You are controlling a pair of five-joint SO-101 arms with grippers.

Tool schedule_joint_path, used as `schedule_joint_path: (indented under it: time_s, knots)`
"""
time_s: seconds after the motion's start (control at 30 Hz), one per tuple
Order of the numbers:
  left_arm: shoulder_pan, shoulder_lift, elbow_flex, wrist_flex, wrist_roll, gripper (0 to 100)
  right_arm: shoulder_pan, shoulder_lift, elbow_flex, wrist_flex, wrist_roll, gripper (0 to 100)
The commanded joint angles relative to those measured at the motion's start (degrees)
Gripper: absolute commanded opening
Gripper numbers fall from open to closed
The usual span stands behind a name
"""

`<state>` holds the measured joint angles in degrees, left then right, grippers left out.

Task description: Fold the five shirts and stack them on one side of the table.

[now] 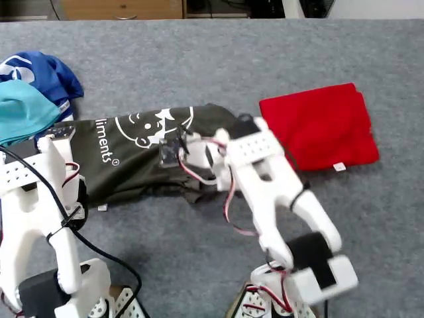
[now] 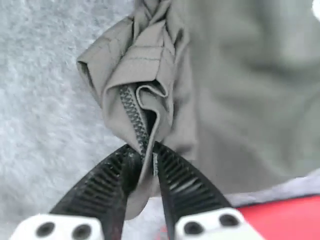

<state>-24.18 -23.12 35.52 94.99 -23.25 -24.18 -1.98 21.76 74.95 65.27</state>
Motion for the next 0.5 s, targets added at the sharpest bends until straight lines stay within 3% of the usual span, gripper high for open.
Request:
schedule_joint_path:
  time_s: [0.0, 0.2, 0.4, 0.47]
  knots:
    - [-0.2, -1.5, -4.3, 1.1, -0.1, 2, 0.6, 7.7, -15.9, 3.2, 4.7, 0.2]
    - [-4.0, -1.5, -8.8, 2.8, -0.4, 2, 0.6, 26.1, -37.1, 3.7, 9.5, 0.2]
    - [-4.9, -1.2, -9.1, 2.8, -0.4, 2, -1.5, 38.4, -52.5, 4.4, 9.8, 0.7]
    - [-4.7, -1.2, -9.1, 2.6, -0.4, 2, -1.9, 39.7, -55.9, 6.9, 9.4, 5.1]
